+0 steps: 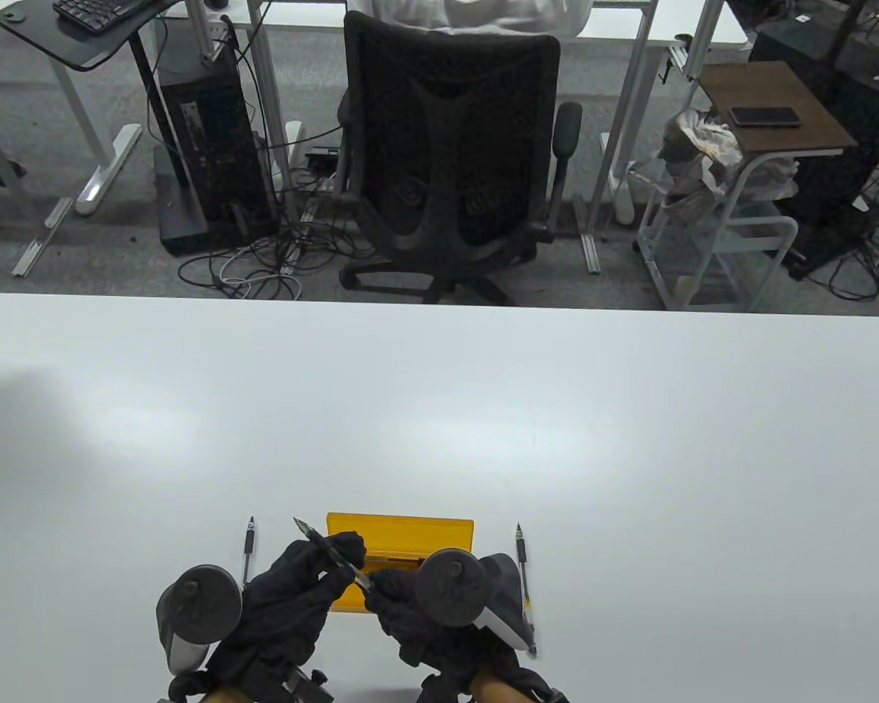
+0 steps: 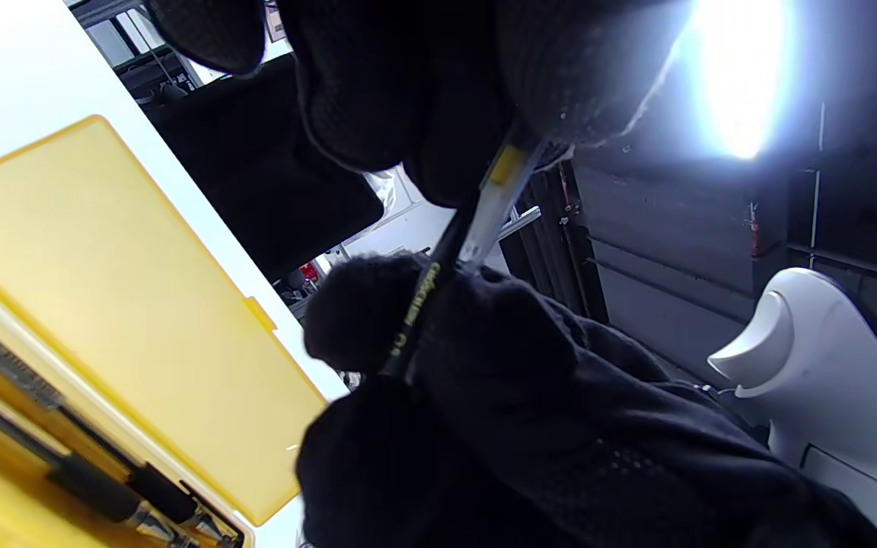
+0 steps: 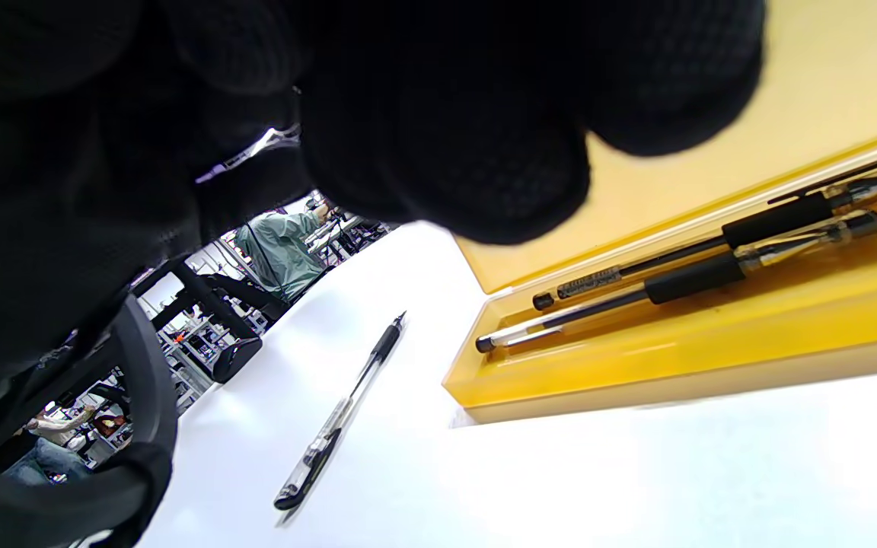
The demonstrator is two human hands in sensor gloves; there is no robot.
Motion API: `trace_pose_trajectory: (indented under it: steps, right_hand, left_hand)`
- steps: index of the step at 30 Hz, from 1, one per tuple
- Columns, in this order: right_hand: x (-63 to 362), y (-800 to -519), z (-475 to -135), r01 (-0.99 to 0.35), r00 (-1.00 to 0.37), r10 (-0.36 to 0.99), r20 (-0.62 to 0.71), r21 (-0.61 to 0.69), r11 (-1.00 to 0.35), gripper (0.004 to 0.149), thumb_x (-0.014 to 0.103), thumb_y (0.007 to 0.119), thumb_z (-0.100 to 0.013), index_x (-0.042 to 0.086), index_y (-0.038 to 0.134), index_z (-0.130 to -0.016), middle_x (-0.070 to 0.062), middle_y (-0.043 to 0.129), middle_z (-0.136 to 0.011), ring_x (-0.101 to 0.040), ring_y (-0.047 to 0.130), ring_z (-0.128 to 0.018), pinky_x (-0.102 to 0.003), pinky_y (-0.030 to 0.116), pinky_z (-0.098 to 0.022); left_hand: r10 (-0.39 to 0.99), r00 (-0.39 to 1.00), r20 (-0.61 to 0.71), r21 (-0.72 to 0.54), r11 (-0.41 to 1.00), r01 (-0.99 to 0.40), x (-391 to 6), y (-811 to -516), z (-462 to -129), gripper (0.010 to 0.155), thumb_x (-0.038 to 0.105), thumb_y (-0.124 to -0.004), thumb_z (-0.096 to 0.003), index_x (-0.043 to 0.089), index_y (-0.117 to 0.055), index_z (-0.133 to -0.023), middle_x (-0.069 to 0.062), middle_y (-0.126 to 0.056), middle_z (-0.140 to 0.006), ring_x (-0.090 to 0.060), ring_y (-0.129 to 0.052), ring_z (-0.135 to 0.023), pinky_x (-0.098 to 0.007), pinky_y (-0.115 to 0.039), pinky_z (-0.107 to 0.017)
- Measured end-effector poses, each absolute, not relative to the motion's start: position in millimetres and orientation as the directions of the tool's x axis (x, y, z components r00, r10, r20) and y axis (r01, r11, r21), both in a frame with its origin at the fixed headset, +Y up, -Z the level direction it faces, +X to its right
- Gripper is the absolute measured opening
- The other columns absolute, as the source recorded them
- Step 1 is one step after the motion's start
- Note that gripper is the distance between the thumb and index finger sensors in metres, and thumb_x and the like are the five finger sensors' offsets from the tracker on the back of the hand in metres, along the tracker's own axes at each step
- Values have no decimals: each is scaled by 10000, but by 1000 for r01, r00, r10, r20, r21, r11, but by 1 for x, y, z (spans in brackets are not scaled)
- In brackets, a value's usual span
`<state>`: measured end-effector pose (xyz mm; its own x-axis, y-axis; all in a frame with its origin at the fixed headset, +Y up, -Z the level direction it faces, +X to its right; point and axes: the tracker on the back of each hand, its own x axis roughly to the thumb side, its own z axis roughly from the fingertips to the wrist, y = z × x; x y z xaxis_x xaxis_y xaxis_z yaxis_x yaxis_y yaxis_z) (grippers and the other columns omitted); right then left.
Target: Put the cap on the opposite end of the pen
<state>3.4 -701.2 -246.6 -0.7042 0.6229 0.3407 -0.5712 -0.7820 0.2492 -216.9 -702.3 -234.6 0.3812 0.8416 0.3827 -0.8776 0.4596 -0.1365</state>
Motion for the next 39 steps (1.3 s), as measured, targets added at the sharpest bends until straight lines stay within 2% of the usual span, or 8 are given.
trace_pose_trajectory:
  steps: [4, 7, 12, 15, 20, 27, 32, 39]
  right_hand:
    - [5, -703, -248, -545, -746, 592, 304, 234, -806, 508, 367, 739, -438, 107, 851, -860, -60, 1028, -545, -193, 1034, -362, -384, 876, -294]
    - [11, -705, -251, -499, -792, 541, 284, 209, -841, 509, 376, 741, -439, 109, 853, -858, -62, 1027, -549, -195, 1033, -367, -385, 874, -297]
    - [18, -705, -254, -518, -795, 553, 248, 196, -833, 506, 377, 744, -440, 112, 856, -856, -63, 1025, -551, -201, 1032, -369, -390, 871, -299]
    - [17, -705, -254, -507, -802, 542, 251, 193, -840, 508, 385, 743, -441, 118, 856, -858, -64, 1023, -557, -203, 1031, -375, -391, 870, -303]
    - [15, -704, -254, -484, -812, 519, 266, 189, -854, 521, 403, 737, -441, 123, 851, -865, -67, 1022, -570, -210, 1029, -389, -397, 868, -311]
    - [19, -705, -256, -494, -810, 529, 254, 189, -848, 524, 406, 738, -442, 123, 849, -868, -69, 1020, -574, -214, 1028, -393, -399, 866, -314]
    - [17, -704, -254, -483, -813, 519, 265, 190, -855, 524, 409, 738, -442, 125, 849, -868, -67, 1020, -575, -213, 1029, -393, -398, 867, -315]
    - [17, -704, -255, -486, -811, 522, 263, 193, -852, 525, 410, 738, -442, 126, 849, -868, -70, 1020, -577, -215, 1028, -396, -399, 866, -316]
  left_hand:
    - [751, 480, 453, -61, 564, -824, -216, -696, -233, 499, 321, -762, -542, 174, -709, -1016, -111, -898, -944, -298, -868, -807, -626, -554, -726]
    - [682, 560, 470, 62, 608, -792, -224, -688, -232, 504, 312, -751, -545, 132, -688, -1011, -139, -929, -886, -304, -908, -738, -613, -594, -694]
    - [607, 698, 380, 200, 683, -703, -245, -683, -238, 518, 336, -796, -535, 58, -721, -965, -162, -977, -736, -307, -930, -594, -611, -630, -638]
    - [557, 776, 295, 213, 754, -622, -252, -686, -242, 531, 355, -838, -527, 19, -764, -933, -157, -1005, -635, -292, -943, -504, -604, -658, -611]
    - [440, 882, 170, 163, 870, -465, -248, -697, -249, 532, 356, -880, -511, -20, -824, -883, -158, -1038, -544, -292, -962, -423, -599, -692, -573]
    - [164, 986, -11, -86, 983, -164, -225, -729, -268, 547, 371, -900, -491, -25, -844, -864, -147, -1052, -512, -286, -972, -395, -586, -708, -567]
    - [-55, 998, -39, -149, 988, 48, -214, -748, -278, 549, 377, -897, -489, -19, -844, -866, -137, -1054, -509, -278, -975, -393, -576, -714, -567]
    - [-174, 984, -28, -210, 964, 165, -211, -760, -281, 550, 376, -898, -488, -20, -844, -867, -133, -1056, -506, -272, -977, -385, -572, -718, -566]
